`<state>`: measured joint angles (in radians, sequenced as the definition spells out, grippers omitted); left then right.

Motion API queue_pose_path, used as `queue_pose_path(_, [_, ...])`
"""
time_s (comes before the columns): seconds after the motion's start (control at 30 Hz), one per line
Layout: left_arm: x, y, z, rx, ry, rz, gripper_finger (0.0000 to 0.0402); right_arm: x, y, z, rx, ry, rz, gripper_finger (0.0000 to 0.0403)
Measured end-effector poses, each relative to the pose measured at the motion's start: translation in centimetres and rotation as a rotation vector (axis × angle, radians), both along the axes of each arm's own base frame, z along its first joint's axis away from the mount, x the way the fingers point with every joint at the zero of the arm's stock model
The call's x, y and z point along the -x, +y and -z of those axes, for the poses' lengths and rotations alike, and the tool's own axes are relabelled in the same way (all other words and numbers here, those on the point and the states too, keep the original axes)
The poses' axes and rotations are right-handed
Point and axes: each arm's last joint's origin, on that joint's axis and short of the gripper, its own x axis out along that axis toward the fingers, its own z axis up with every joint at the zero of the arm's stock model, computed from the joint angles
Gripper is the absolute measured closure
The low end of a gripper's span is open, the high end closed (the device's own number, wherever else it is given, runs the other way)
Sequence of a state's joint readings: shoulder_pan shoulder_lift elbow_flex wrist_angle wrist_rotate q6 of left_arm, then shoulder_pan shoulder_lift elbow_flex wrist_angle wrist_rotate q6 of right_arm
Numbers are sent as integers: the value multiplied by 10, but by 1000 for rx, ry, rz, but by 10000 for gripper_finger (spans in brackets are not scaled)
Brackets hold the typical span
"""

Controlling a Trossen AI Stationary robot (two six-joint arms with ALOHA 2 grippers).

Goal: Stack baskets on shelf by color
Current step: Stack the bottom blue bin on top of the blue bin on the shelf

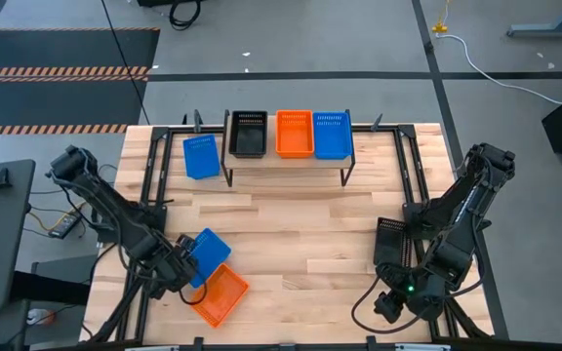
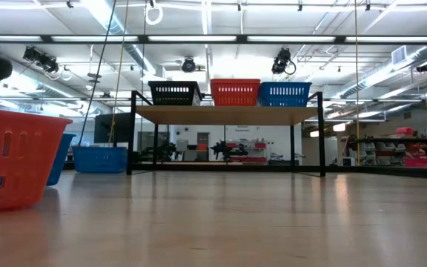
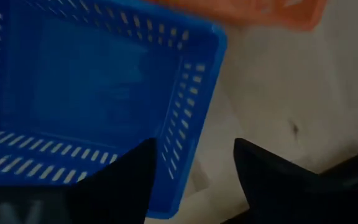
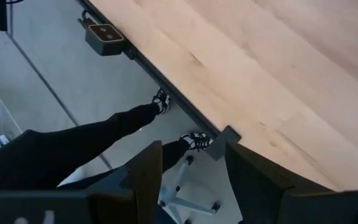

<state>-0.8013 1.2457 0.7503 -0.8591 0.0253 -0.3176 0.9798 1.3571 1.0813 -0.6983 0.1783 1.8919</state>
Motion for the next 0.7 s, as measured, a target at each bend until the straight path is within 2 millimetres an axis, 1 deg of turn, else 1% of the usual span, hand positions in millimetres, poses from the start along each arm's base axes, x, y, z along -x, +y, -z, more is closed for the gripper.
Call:
queue_pose_path(0.17, [1,1,20,-16,10,22,199,-1,1,-1,-13,-7,3,222])
queue_pose_path(0.37, [-3,-3,35,11,-21,43,245,-1,1,-1,-32,8,37,221])
queue_pose_path(0.5, [-5,-3,38,-6,-14,39,298,-1,1,-1,-36,11,45,221])
queue_pose_path(0.6, [-7,-1,38,0,-11,25,349,-1,1,-1,-35,12,45,221])
queue_pose_path(0.67, [-9,-1,34,4,-6,19,382,-1,0,-1,-31,14,45,222])
queue_pose_path(0.7, [-10,-1,32,4,-7,18,390,0,0,0,-29,15,46,221])
